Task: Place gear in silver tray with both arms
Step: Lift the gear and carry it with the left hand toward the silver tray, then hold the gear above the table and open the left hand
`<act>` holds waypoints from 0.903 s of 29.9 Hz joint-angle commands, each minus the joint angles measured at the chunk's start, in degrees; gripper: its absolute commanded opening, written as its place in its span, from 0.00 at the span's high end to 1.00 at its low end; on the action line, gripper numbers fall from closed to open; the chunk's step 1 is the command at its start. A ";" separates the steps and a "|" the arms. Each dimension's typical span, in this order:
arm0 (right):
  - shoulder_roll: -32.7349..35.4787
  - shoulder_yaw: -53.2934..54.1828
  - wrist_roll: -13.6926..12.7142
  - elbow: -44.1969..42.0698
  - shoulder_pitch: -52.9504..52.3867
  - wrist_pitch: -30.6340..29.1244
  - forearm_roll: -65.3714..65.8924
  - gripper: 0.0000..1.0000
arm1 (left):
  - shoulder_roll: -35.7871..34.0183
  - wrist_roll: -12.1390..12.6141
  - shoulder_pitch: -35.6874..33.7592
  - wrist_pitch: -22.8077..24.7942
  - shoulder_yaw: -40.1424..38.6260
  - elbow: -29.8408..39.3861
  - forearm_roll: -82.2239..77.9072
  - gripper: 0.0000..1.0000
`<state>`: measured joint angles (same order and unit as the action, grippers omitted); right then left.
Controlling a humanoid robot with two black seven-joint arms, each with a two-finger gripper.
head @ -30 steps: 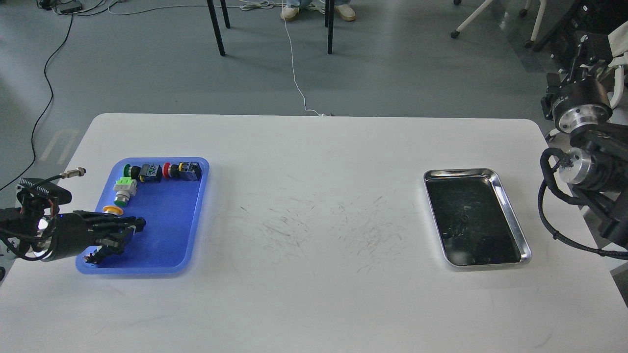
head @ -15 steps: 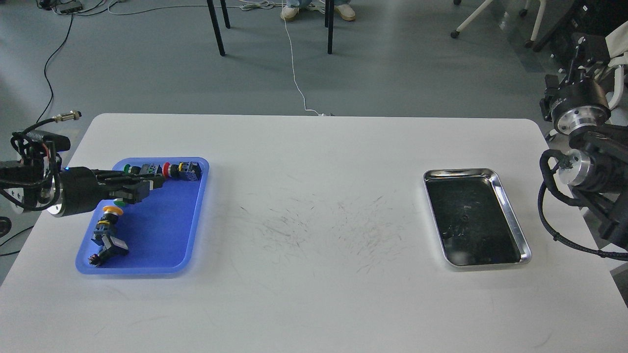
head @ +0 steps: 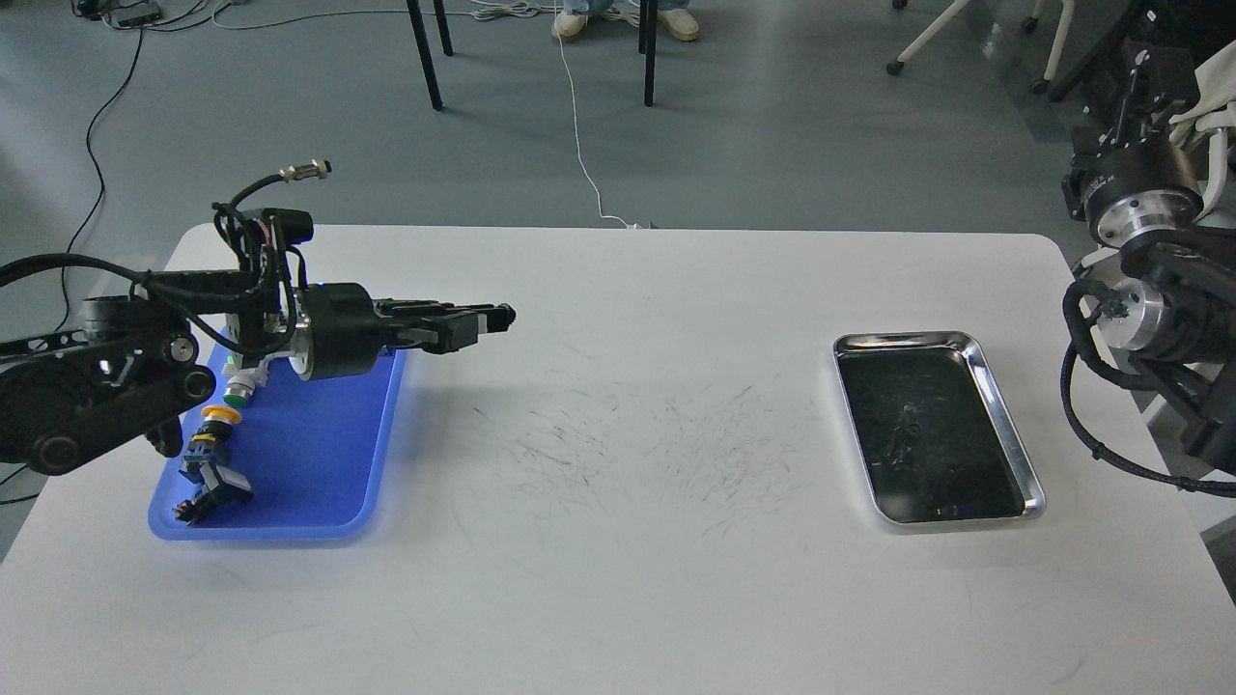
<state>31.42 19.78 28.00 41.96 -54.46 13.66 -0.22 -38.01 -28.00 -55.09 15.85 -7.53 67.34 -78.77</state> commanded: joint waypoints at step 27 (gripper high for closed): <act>0.05 -0.27 0.00 -1.71 -3.29 -0.13 0.13 0.04 | 38.01 0.00 4.03 -4.15 5.59 -26.20 -5.96 0.95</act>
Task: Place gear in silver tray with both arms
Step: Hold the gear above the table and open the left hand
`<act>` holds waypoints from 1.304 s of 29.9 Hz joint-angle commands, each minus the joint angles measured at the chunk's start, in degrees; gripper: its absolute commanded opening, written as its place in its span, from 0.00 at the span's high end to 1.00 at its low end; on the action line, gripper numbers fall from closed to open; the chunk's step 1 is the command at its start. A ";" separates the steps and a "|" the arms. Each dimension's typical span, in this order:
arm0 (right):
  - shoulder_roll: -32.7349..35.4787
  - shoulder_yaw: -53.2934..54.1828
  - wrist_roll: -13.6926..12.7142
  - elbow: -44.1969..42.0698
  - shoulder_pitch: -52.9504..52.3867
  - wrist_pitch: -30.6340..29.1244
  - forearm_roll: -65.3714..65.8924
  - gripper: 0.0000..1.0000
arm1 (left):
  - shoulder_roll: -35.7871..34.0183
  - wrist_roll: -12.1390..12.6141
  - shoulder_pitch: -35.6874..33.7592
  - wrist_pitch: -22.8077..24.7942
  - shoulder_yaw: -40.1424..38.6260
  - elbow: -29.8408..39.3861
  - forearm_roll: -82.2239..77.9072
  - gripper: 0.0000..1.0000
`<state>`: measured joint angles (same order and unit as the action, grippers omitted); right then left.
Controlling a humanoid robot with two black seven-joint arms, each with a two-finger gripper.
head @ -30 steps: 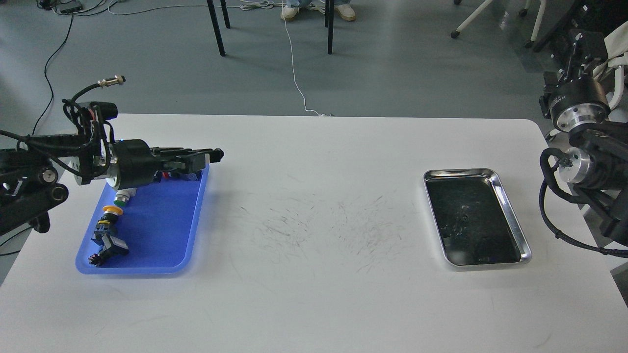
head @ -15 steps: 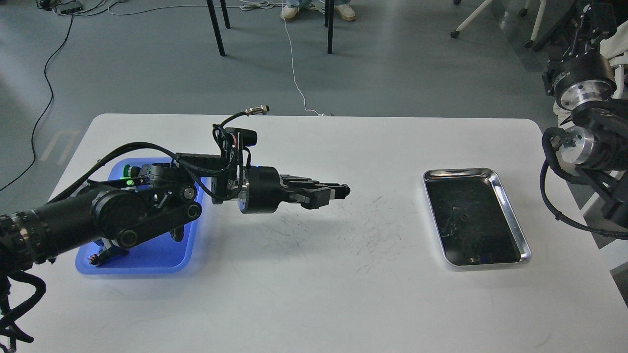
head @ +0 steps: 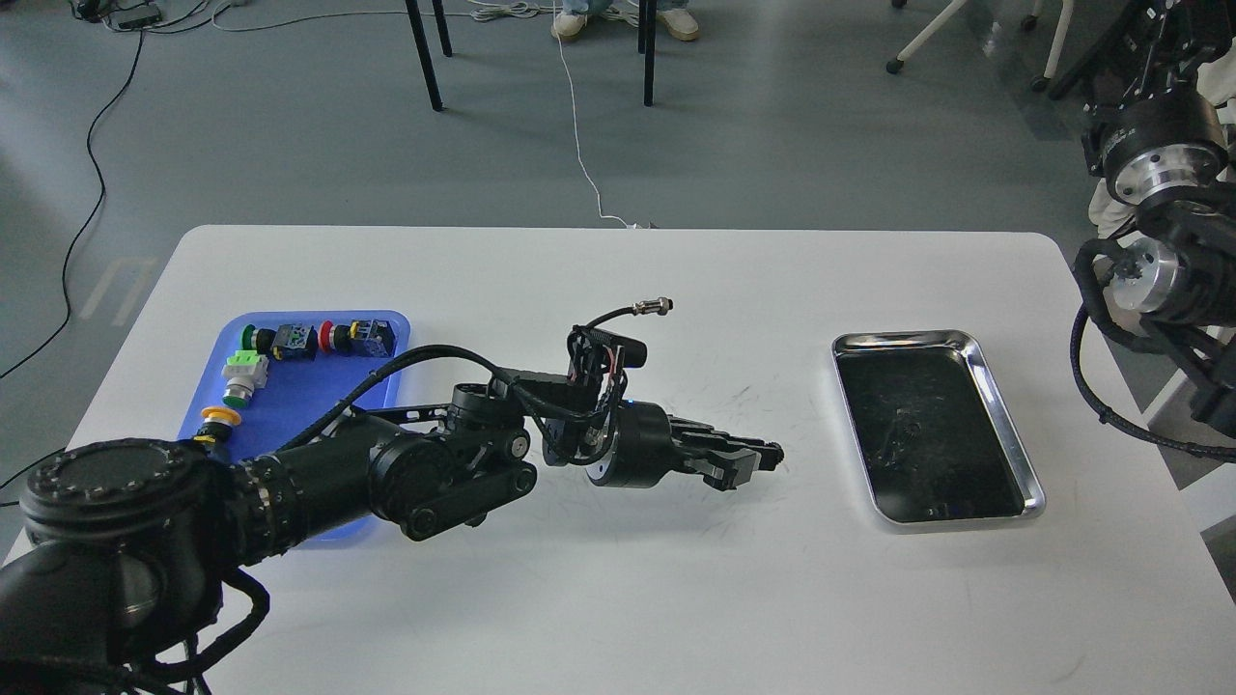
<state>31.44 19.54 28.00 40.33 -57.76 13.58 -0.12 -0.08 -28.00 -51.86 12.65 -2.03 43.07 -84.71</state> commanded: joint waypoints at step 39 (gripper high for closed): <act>-1.29 -1.61 0.00 -2.54 -0.51 -0.75 1.26 0.04 | 0.08 0.00 1.06 -1.31 -0.17 -3.79 2.01 0.78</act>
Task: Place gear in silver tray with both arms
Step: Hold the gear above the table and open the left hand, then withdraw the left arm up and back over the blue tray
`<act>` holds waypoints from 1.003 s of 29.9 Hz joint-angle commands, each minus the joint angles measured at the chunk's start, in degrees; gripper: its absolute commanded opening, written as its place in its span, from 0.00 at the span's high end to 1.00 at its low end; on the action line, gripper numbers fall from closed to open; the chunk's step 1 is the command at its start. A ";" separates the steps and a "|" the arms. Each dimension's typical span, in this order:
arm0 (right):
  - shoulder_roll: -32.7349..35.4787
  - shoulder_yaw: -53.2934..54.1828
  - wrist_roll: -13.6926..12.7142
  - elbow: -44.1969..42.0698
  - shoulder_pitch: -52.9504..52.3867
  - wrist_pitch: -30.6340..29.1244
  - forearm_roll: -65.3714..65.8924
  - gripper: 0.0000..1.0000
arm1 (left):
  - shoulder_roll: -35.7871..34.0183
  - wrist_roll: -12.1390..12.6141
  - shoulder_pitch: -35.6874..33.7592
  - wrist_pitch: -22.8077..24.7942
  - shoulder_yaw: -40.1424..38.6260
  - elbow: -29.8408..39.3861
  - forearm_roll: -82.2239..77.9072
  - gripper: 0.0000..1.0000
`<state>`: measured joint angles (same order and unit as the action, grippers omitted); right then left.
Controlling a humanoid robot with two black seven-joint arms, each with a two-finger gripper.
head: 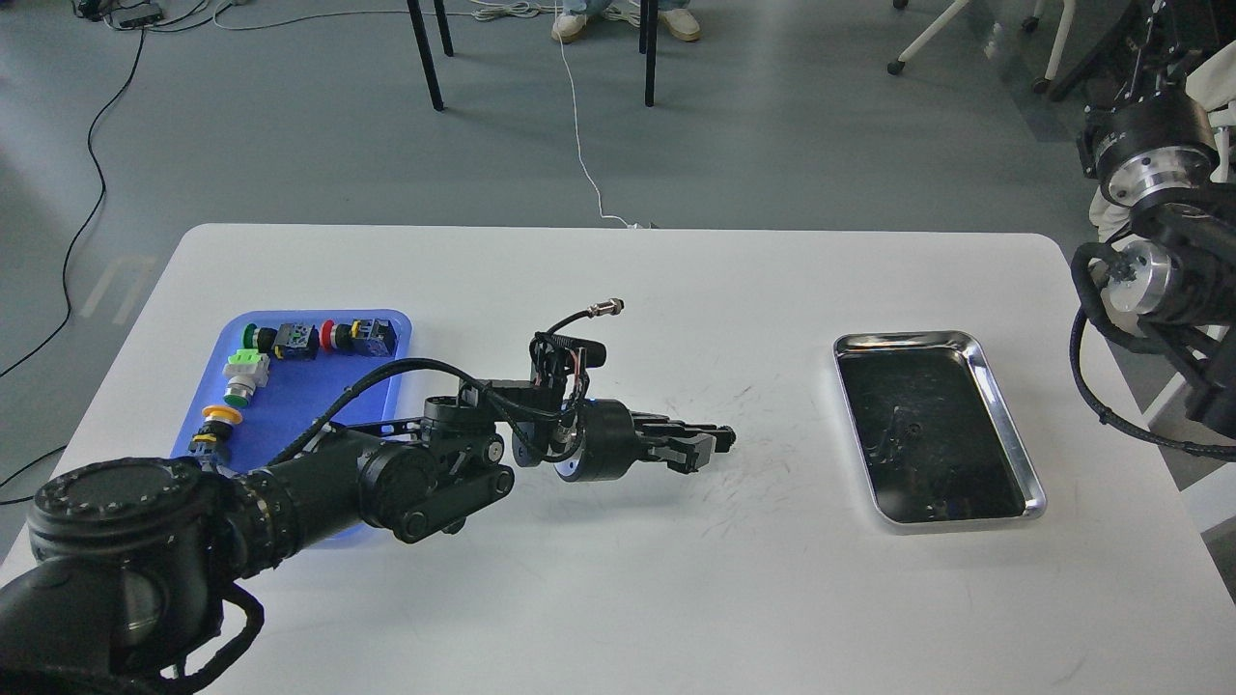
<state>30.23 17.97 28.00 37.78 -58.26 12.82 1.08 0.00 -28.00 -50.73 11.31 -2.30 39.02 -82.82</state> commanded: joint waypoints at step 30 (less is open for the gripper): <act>0.18 -5.13 0.00 0.89 -1.68 -0.08 2.88 0.03 | -0.44 0.00 -6.30 1.96 -0.43 1.14 14.69 0.42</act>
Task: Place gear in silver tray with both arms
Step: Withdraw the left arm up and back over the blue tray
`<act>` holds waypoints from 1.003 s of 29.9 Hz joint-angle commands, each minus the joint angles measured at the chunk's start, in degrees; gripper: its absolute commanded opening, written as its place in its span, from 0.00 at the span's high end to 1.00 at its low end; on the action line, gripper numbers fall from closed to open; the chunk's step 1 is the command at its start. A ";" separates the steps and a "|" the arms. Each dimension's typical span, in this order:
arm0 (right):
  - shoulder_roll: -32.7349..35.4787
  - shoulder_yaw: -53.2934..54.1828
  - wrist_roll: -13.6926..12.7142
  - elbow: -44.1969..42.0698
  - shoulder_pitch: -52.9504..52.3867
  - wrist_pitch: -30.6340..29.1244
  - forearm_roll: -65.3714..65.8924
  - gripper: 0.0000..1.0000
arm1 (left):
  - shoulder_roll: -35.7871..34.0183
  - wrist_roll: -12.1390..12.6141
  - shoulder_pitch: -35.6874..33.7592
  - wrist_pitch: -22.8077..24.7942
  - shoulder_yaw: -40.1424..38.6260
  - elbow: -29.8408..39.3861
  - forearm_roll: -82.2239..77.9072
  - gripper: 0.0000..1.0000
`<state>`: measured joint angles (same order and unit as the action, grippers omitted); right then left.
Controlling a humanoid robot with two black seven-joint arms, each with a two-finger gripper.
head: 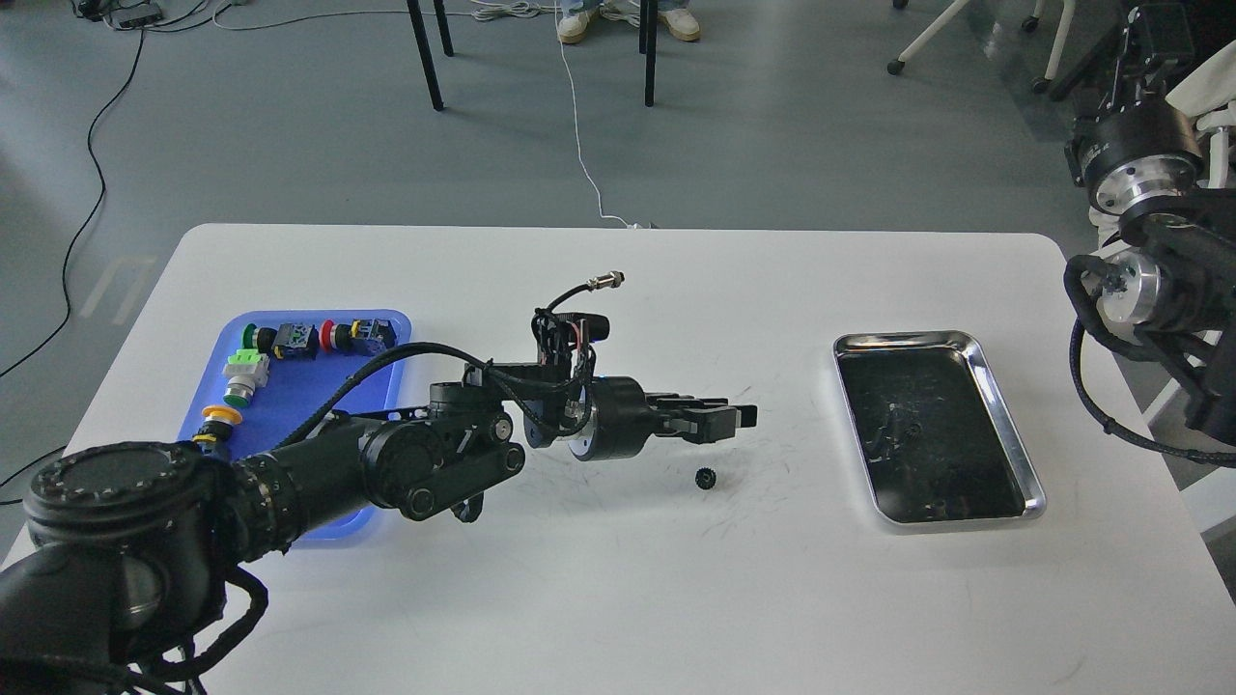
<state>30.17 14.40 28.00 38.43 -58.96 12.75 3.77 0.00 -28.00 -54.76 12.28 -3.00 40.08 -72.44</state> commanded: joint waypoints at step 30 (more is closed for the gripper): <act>7.54 -2.10 0.00 17.19 -1.16 -1.94 7.22 0.02 | -23.99 0.00 -5.27 11.52 -8.59 -1.85 35.96 0.01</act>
<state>37.58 12.43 28.00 54.00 -60.12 10.38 10.31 -23.06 -27.99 -60.06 20.15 -9.30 38.53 -39.23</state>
